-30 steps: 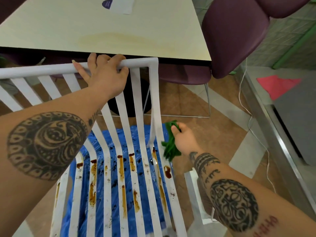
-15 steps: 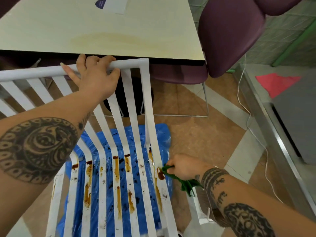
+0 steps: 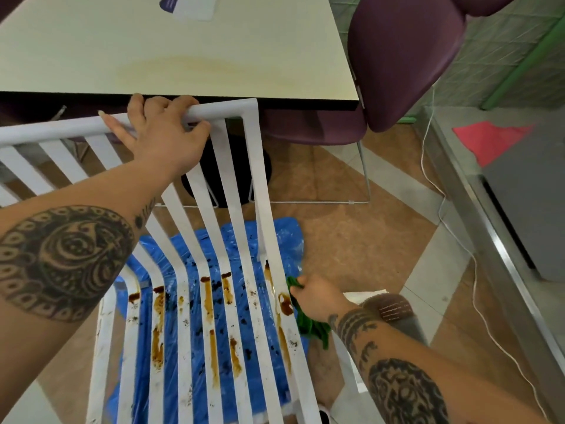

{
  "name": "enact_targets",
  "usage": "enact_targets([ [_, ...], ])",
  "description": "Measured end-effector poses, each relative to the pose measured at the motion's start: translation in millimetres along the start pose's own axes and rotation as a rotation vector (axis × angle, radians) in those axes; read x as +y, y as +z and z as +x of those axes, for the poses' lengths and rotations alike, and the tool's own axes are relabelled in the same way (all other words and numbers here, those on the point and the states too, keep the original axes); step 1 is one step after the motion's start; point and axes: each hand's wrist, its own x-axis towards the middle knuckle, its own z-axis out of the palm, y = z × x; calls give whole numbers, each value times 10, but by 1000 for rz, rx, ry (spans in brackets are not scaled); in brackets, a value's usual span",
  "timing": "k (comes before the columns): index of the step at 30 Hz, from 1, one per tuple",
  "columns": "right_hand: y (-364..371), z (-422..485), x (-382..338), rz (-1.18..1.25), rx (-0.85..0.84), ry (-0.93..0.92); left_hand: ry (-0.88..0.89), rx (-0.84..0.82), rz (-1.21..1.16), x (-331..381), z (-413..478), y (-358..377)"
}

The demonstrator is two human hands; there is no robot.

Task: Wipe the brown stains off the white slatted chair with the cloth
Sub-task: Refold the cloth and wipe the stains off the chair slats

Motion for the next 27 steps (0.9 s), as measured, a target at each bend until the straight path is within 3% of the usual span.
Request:
enact_targets([
  [3,-12,-178,101,-143,-125,20,22,-22,-2,-4,-48,-34],
  [5,-118,-233,60,-110,-91,27,43,-71,23,-29,-63,-88],
  [9,-343,-234,-157,215,105,28,121,-150,36,-81,-182,-153],
  [13,-464,-130,-366,451,155,-67,275,40,-183,-204,-683,58],
  [16,-529,-120,-534,794,129,-153,322,109,-422,-323,-1017,252],
  [18,-597,-152,-662,986,40,-220,271,0,-600,-366,-1136,370],
  [23,-577,-73,-854,1140,-56,-300,-37,-544,-1171,-393,-1335,547],
  [27,-365,11,-833,1147,-125,-318,-188,-716,-1451,-425,-1518,709],
])
